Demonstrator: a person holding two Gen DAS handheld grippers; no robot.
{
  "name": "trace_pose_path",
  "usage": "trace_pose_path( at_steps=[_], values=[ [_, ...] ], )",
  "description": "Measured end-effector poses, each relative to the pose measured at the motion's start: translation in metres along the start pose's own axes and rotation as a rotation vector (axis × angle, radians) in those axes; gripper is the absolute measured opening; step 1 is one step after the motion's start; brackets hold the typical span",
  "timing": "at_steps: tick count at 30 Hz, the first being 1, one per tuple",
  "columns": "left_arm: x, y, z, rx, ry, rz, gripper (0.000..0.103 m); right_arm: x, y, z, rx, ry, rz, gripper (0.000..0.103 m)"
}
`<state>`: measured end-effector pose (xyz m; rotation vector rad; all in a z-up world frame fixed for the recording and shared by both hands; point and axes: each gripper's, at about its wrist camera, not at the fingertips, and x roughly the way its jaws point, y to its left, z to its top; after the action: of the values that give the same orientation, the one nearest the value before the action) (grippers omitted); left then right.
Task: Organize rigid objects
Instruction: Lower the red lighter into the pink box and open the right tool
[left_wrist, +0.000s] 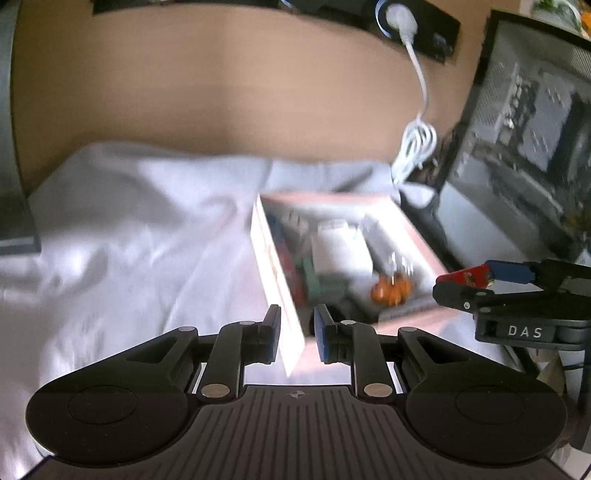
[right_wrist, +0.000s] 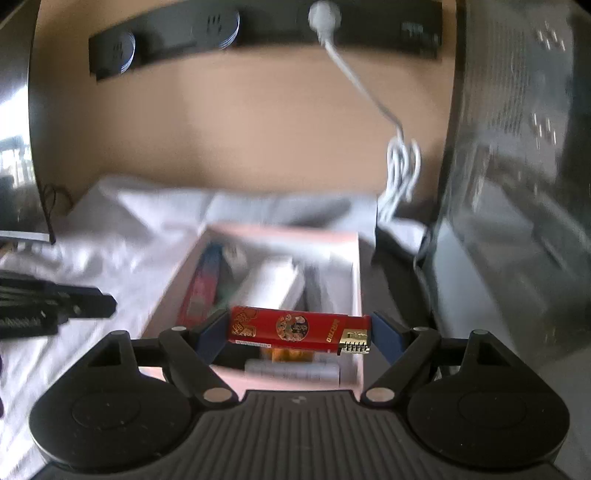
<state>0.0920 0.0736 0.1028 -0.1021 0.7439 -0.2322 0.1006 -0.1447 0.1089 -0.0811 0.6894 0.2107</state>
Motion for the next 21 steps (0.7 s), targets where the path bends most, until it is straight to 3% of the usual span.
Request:
trace_pose_path(
  at_steps=[6,13,16,21],
  values=[
    [0.001,-0.01,-0.048,0.118,0.065,0.0,0.022,-0.01,0.007,-0.041,0.008,0.021,-0.018,0.082],
    [-0.004,-0.005,-0.081,0.114,0.059,-0.039,0.022,-0.039,0.024,-0.062,0.006,-0.082,-0.064,0.082],
    [-0.011,-0.002,-0.08,0.069,0.047,-0.074,0.022,-0.042,0.034,-0.048,-0.029,-0.125,-0.109,0.082],
    [-0.027,0.0,-0.075,-0.008,0.025,-0.093,0.022,-0.039,0.037,0.018,-0.049,-0.261,-0.11,0.083]
  ],
)
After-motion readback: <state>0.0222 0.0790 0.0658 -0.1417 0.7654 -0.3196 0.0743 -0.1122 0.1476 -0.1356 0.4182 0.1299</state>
